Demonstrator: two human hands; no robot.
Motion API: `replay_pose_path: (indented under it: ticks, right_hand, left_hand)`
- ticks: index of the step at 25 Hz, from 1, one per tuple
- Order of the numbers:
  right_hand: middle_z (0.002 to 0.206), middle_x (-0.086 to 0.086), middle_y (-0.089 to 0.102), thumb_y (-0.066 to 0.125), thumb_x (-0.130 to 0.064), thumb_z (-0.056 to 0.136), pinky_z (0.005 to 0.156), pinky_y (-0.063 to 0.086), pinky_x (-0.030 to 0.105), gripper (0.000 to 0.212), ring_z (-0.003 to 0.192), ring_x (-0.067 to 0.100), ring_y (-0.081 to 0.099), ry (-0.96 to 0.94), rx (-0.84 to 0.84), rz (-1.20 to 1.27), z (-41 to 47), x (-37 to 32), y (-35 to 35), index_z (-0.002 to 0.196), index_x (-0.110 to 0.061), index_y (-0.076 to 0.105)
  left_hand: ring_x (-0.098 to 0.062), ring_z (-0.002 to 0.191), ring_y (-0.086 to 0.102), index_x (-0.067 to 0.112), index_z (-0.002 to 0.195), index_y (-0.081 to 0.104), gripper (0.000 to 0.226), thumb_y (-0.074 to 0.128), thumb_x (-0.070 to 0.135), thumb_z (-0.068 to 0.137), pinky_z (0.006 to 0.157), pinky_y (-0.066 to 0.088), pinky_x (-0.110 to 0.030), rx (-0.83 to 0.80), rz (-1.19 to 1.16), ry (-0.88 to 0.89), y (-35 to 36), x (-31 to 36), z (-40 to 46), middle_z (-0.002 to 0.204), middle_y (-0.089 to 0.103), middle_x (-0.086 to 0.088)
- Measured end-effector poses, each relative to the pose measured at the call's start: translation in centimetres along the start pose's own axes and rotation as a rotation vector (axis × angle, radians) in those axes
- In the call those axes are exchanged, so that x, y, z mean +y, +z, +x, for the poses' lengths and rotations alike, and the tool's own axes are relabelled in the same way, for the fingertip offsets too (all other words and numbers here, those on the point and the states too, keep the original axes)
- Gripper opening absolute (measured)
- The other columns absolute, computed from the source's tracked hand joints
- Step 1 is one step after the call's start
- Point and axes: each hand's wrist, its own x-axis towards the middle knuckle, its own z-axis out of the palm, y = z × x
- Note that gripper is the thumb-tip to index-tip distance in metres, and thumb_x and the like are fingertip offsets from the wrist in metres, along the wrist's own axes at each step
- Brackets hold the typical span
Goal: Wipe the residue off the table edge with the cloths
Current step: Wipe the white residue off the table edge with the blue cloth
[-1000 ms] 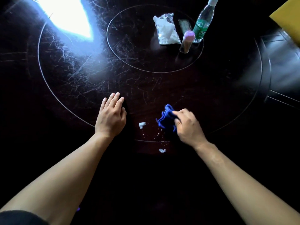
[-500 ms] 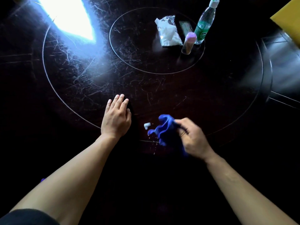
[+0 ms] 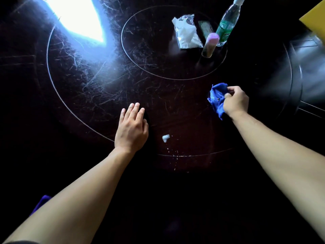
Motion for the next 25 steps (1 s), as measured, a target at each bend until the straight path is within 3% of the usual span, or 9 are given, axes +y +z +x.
replay_pose_path:
  ticks: [4,12,17,22,25]
  right_hand:
    - [0.122,0.015,0.062,0.046,-0.012,0.093,0.096,0.044,0.033,0.034,0.111,0.032,0.059,-0.148,-0.021,-0.117,-1.6,-1.2,1.7,0.119,-0.018,0.067]
    - [0.107,0.01,0.072,0.066,0.006,0.079,0.092,0.053,0.034,0.036,0.098,0.025,0.068,-0.753,-0.517,0.081,-12.3,-5.5,4.1,0.111,-0.007,0.073]
    - [0.106,0.007,0.069,0.065,0.009,0.073,0.084,0.054,0.04,0.044,0.096,0.023,0.068,-0.891,-0.835,0.068,-15.2,-6.4,3.2,0.112,-0.009,0.073]
    - [0.104,0.006,0.07,0.067,0.011,0.08,0.082,0.054,0.03,0.033,0.092,0.018,0.068,-1.05,-1.113,-0.004,-16.7,-5.4,0.4,0.103,-0.01,0.076]
    - [0.103,0.01,0.069,0.054,0.026,0.071,0.085,0.054,0.024,0.049,0.095,0.017,0.068,-0.929,-1.228,0.0,-15.5,-3.2,-2.1,0.1,-0.006,0.076]
  left_hand:
    - [-0.027,0.149,0.029,0.008,0.142,0.049,0.054,0.032,0.033,0.097,0.124,0.018,-0.049,0.0,0.012,-0.002,0.0,-0.2,0.0,0.156,0.039,-0.014]
    - [-0.027,0.149,0.03,0.006,0.142,0.049,0.053,0.035,0.029,0.096,0.124,0.018,-0.049,-0.02,-0.012,-0.003,-0.7,-0.1,0.1,0.156,0.039,-0.015]
    - [-0.029,0.148,0.031,0.005,0.142,0.05,0.053,0.033,0.022,0.095,0.124,0.018,-0.049,-0.017,-0.021,-0.001,-0.8,-0.1,0.1,0.155,0.041,-0.016]
    - [-0.027,0.149,0.031,0.006,0.142,0.05,0.052,0.034,0.023,0.096,0.124,0.018,-0.047,-0.011,-0.032,-0.009,-0.7,0.1,0.0,0.156,0.041,-0.015]
    - [-0.026,0.149,0.031,0.007,0.142,0.05,0.05,0.036,0.023,0.096,0.124,0.017,-0.047,-0.008,-0.034,-0.015,-0.6,0.2,0.0,0.156,0.04,-0.014]
